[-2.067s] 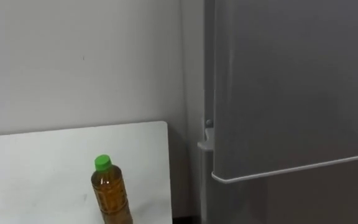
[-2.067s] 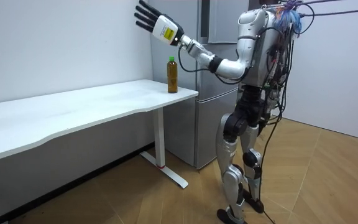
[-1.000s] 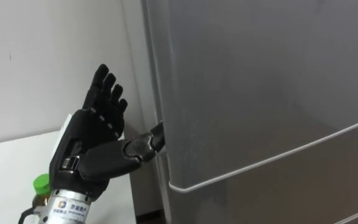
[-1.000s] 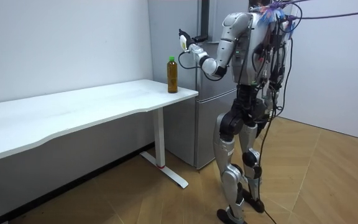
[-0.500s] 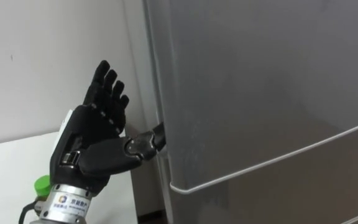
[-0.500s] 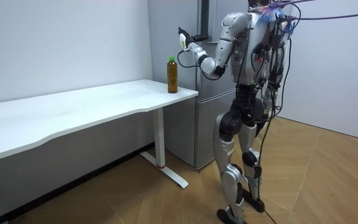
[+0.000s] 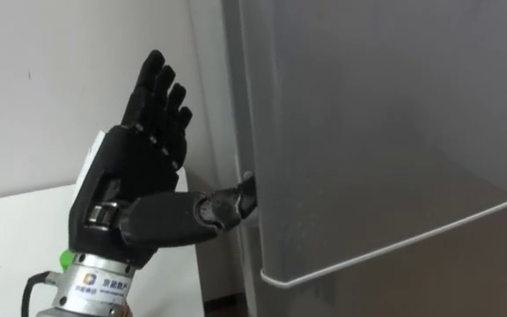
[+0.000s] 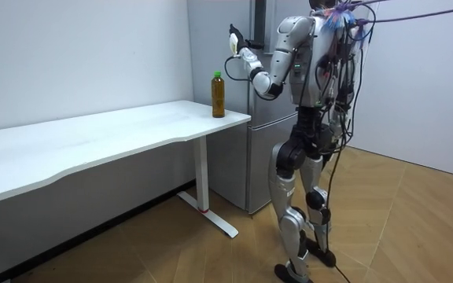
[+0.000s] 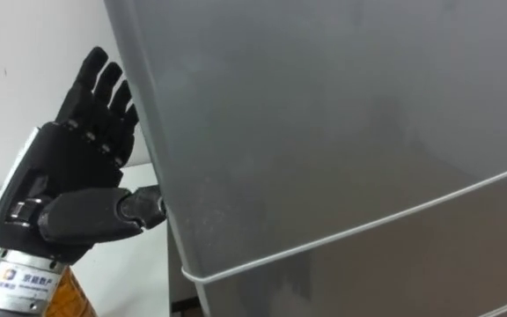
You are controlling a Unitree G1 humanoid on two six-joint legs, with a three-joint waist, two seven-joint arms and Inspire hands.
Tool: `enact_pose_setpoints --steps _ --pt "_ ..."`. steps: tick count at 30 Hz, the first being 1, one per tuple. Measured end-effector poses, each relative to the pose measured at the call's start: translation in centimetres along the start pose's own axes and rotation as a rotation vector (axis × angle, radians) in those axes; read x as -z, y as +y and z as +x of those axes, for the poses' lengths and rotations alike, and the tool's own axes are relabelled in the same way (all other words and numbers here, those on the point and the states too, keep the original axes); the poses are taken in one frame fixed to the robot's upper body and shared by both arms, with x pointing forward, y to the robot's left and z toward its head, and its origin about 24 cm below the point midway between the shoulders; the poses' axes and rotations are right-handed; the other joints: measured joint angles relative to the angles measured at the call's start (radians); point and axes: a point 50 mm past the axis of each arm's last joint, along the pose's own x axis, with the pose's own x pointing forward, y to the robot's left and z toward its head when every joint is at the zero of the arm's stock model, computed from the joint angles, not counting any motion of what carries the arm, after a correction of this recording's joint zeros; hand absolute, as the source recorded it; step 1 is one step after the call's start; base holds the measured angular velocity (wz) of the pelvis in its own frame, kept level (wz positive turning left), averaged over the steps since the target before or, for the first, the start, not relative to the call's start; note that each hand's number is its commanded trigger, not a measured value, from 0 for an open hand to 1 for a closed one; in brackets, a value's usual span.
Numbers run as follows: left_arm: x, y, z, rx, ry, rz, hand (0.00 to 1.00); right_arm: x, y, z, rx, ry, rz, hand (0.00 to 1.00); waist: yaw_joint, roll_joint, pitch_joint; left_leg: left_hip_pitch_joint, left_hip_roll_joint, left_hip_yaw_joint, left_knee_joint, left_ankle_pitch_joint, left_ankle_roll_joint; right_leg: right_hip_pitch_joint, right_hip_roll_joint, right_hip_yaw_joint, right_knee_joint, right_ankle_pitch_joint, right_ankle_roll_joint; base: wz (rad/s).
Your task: Put the bottle in the upper fridge
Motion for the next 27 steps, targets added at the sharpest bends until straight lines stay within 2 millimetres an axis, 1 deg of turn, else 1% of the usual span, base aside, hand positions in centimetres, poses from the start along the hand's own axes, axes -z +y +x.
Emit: enact_pose_setpoints --steps 2,3,4,5,6,7,8,9,10,11,12,13,14,15,16,17,18,19,21,23,26,27 --pt "0.0 -0.2 0.0 0.006 0.001 -0.003 0.0 -0.2 0.0 0.0 -0.001 -0.006 -0.019 0.0 0.006 0.0 -0.0002 0.007 0.002 -0.011 -0.005 0.0 0.001 -0.001 0.002 0.0 0.006 0.0 0.0 -0.04" --pt "0.0 -0.3 0.0 0.011 -0.002 -0.004 0.0 -0.4 0.1 0.1 -0.003 -0.01 -0.028 0.0 0.007 0.001 -0.0001 0.007 0.004 -0.033 -0.006 0.001 0.001 -0.011 0.004 -0.004 0.023 0.0 0.0 -0.06" --pt "-0.1 -0.3 0.0 0.015 -0.004 -0.003 0.0 -0.3 0.1 0.1 -0.002 -0.008 -0.028 0.0 0.007 0.003 0.0004 0.008 0.012 -0.052 -0.007 0.002 0.003 -0.022 0.005 -0.006 0.042 -0.001 -0.001 -0.14" --pt "-0.1 -0.4 0.0 0.021 -0.006 -0.006 0.0 -0.5 0.0 0.1 0.002 -0.015 -0.024 0.0 0.015 0.022 0.0069 0.018 0.034 -0.118 -0.021 0.004 0.006 -0.075 0.026 -0.001 0.113 -0.02 -0.011 -0.45" --pt "-0.3 -0.3 0.0 0.029 -0.017 0.009 0.0 -0.9 0.4 0.2 -0.009 -0.031 -0.028 0.0 0.032 0.028 0.0079 0.015 0.051 -0.163 -0.023 0.004 0.005 -0.138 0.066 0.05 0.051 0.011 -0.055 -0.58" --pt "-0.5 -0.2 0.0 0.029 -0.024 0.019 0.0 -1.1 0.7 0.3 -0.018 -0.04 -0.03 0.0 0.034 0.012 0.0027 0.01 0.049 -0.162 -0.019 0.002 0.004 -0.167 0.074 0.061 -0.008 0.076 -0.06 -0.23" --pt "-0.4 -0.2 -0.1 0.02 -0.023 0.01 0.0 -1.1 0.4 0.2 -0.011 -0.044 -0.03 0.0 0.001 0.024 -0.0034 0.002 0.063 -0.147 -0.014 0.0 -0.006 -0.146 0.078 0.031 -0.009 0.11 -0.063 0.29" --pt "-0.4 -0.1 -0.1 0.03 -0.021 0.012 0.0 -0.9 0.3 0.1 -0.004 -0.041 -0.035 0.0 -0.003 0.021 0.0004 0.004 0.064 -0.084 -0.019 0.007 -0.019 -0.128 0.074 0.045 -0.01 0.111 -0.063 0.53" --pt "-0.4 -0.1 -0.1 0.04 -0.017 0.016 0.0 -0.6 0.2 0.1 0.001 -0.031 -0.037 0.0 -0.003 0.016 0.0033 0.004 0.064 -0.055 -0.021 0.007 -0.022 -0.12 0.071 0.072 -0.013 0.111 -0.063 0.62" --pt "-0.3 -0.6 0.0 0.07 -0.01 0.011 0.0 -0.4 0.0 0.0 0.007 -0.022 -0.038 0.0 -0.009 0.006 0.0084 -0.009 0.058 -0.026 -0.043 0.015 -0.03 -0.109 0.063 0.138 -0.021 0.11 -0.061 0.82" --pt "-0.1 -1.6 0.2 0.11 -0.008 -0.009 0.0 -0.4 -0.2 0.0 0.012 -0.022 -0.032 0.0 -0.023 0.013 0.002 -0.01 0.053 -0.002 -0.06 0.03 -0.015 -0.118 0.057 0.16 -0.017 0.105 -0.042 0.84" --pt "0.0 -2.0 0.3 0.129 -0.005 -0.015 0.0 -0.3 -0.1 0.0 0.009 -0.018 -0.026 0.0 -0.019 0.008 0.0037 -0.009 0.047 0.008 -0.06 0.036 -0.008 -0.122 0.054 0.153 -0.015 0.103 -0.035 0.38" --pt "0.3 -2.6 0.2 0.159 0.004 -0.03 0.0 -0.5 0.1 0.1 -0.002 -0.021 -0.029 0.0 0.003 -0.007 -0.0001 -0.008 0.037 0.036 -0.055 0.039 -0.005 -0.121 0.052 0.139 -0.018 0.098 -0.026 -0.26" --pt "0.4 -2.9 0.2 0.173 0.01 -0.035 0.0 -1.0 0.4 0.2 -0.021 -0.033 -0.035 0.0 0.015 -0.014 -0.0023 -0.002 0.035 0.047 -0.053 0.038 -0.004 -0.119 0.05 0.117 -0.021 0.104 -0.023 -0.45" --pt "0.4 -2.9 0.2 0.173 0.011 -0.036 0.0 -1.1 0.5 0.2 -0.029 -0.039 -0.037 0.0 0.015 -0.015 -0.0024 0.001 0.035 0.05 -0.053 0.038 -0.004 -0.115 0.05 0.11 -0.021 0.108 -0.022 -0.46" --pt "0.4 -2.8 0.2 0.171 0.009 -0.036 0.0 -1.3 0.7 0.3 -0.037 -0.044 -0.039 0.0 0.012 -0.013 -0.0031 0.007 0.034 0.053 -0.053 0.038 -0.004 -0.108 0.049 0.101 -0.021 0.114 -0.022 -0.25" --pt "0.4 -2.8 0.2 0.171 0.007 -0.038 0.0 -1.2 0.7 0.3 -0.036 -0.04 -0.041 0.0 0.003 -0.01 -0.0056 0.007 0.031 0.057 -0.052 0.038 -0.003 -0.107 0.046 0.09 -0.021 0.115 -0.022 -0.15" --pt "0.4 -2.9 0.2 0.173 0.007 -0.042 0.0 -1.1 0.6 0.2 -0.034 -0.037 -0.038 0.0 0.001 -0.008 -0.0066 0.007 0.03 0.059 -0.052 0.038 -0.003 -0.107 0.044 0.09 -0.021 0.115 -0.022 -0.03" --pt "0.4 -3.0 0.2 0.184 0.007 -0.051 0.0 -1.0 0.6 0.2 -0.026 -0.041 -0.005 0.0 0.0 -0.001 -0.0051 0.006 0.024 0.069 -0.049 0.038 -0.003 -0.11 0.039 0.089 -0.021 0.114 -0.021 -0.09" --pt "0.4 -3.1 0.2 0.194 0.007 -0.053 0.0 -1.1 0.6 0.2 -0.022 -0.042 -0.011 0.0 0.0 0.0 -0.0052 0.007 0.023 0.084 -0.048 0.038 -0.003 -0.111 0.037 0.08 -0.021 0.114 -0.021 -0.12" --pt "0.5 -3.1 0.2 0.2 0.01 -0.053 0.0 -1.1 0.6 0.3 -0.014 -0.041 -0.015 0.0 0.001 0.0 -0.005 0.007 0.022 0.085 -0.046 0.037 -0.002 -0.111 0.034 0.063 -0.02 0.114 -0.021 -0.01" --pt "0.5 -3.3 0.2 0.206 0.013 -0.056 0.0 -1.1 0.6 0.3 -0.015 -0.041 -0.018 0.0 0.0 0.0 -0.0047 0.005 0.022 0.085 -0.043 0.036 0.001 -0.11 0.034 0.063 -0.02 0.114 -0.02 0.03"
